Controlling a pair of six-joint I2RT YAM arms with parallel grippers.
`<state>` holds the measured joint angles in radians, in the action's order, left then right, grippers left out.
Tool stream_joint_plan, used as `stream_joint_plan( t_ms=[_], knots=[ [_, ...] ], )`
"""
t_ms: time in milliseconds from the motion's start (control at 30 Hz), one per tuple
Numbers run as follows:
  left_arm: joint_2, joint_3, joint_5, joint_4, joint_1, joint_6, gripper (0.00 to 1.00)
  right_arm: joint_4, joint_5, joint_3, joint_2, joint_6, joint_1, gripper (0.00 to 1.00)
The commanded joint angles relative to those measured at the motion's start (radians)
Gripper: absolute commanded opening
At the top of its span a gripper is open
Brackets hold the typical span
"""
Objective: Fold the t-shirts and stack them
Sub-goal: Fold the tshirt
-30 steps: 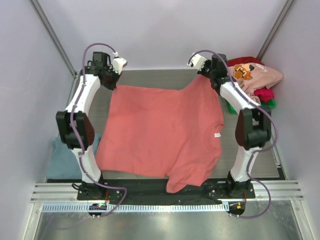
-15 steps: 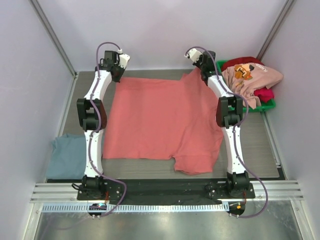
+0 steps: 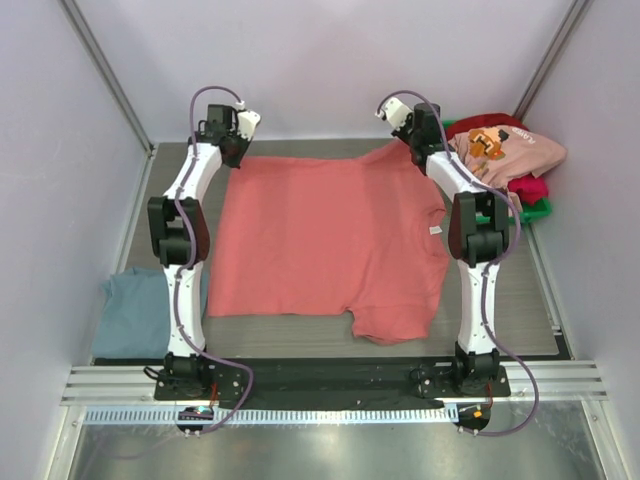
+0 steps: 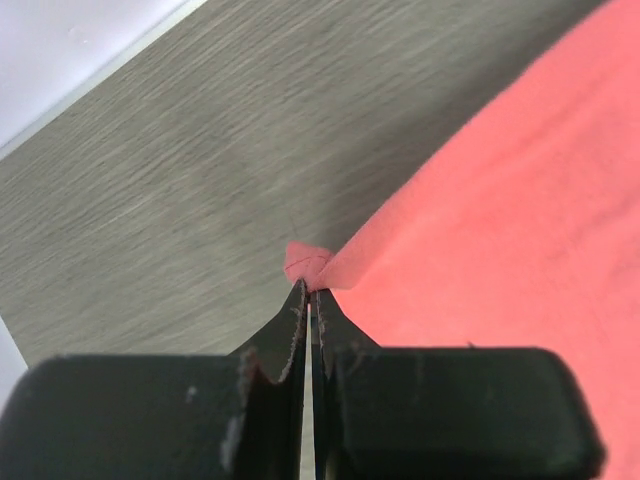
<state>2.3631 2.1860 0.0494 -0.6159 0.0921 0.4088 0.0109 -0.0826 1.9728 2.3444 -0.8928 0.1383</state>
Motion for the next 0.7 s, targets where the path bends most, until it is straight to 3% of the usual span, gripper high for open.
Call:
stream_joint_plan(
  t_ms=[0,267,667],
  knots=[
    [-0.126,-0.014,0.063,-0.024,0.011,0.013,0.0,0.029,0.021,-0.104,-0.246,0.032,0.004,0.01],
    [-0.183,-0.038,0.056,-0.051,0.009,0.015,0.0,-0.005,0.012,-0.363,-0.445,0.02,0.003,0.01],
    [-0.275,-0.152,0.033,-0.036,0.006,0.032,0.0,-0.035,0.033,-0.551,-0.583,0.037,0.004,0.01]
  ],
)
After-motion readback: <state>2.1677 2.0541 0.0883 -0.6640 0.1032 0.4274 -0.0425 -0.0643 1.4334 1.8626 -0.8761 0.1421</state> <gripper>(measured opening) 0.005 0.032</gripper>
